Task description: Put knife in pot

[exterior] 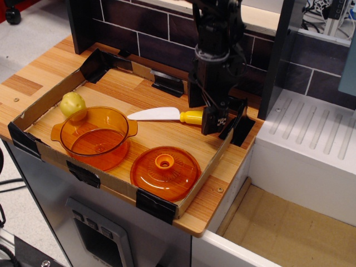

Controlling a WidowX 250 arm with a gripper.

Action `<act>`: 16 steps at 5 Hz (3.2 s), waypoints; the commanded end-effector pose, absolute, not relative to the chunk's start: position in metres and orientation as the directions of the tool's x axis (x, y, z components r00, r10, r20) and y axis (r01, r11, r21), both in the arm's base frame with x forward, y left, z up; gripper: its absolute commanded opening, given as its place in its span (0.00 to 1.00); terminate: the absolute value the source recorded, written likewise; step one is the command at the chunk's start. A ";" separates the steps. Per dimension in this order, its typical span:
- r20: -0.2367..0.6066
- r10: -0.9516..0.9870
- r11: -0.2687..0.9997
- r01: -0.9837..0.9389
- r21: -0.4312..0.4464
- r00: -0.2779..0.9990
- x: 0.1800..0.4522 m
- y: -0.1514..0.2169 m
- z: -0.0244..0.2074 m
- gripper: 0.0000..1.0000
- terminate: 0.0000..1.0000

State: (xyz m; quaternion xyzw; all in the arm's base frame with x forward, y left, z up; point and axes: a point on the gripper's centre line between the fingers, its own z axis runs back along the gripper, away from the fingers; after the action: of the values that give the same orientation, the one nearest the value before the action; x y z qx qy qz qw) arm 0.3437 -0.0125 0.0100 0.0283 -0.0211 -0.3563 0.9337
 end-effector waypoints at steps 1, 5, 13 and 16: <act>0.039 -0.672 0.739 0.668 0.083 0.739 0.352 -0.013 0.014 1.00 0.00; 0.058 -0.781 0.623 0.771 0.134 0.622 0.343 -0.005 0.029 0.00 0.00; 0.032 -0.815 0.579 0.812 0.079 0.578 0.253 0.080 0.079 0.00 0.00; -0.011 -0.838 0.538 0.830 0.143 0.545 0.235 0.091 0.050 0.00 0.00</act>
State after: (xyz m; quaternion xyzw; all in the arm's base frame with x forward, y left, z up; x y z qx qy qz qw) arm 0.2354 0.0869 0.0391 0.0511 -0.0169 -0.4713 0.8803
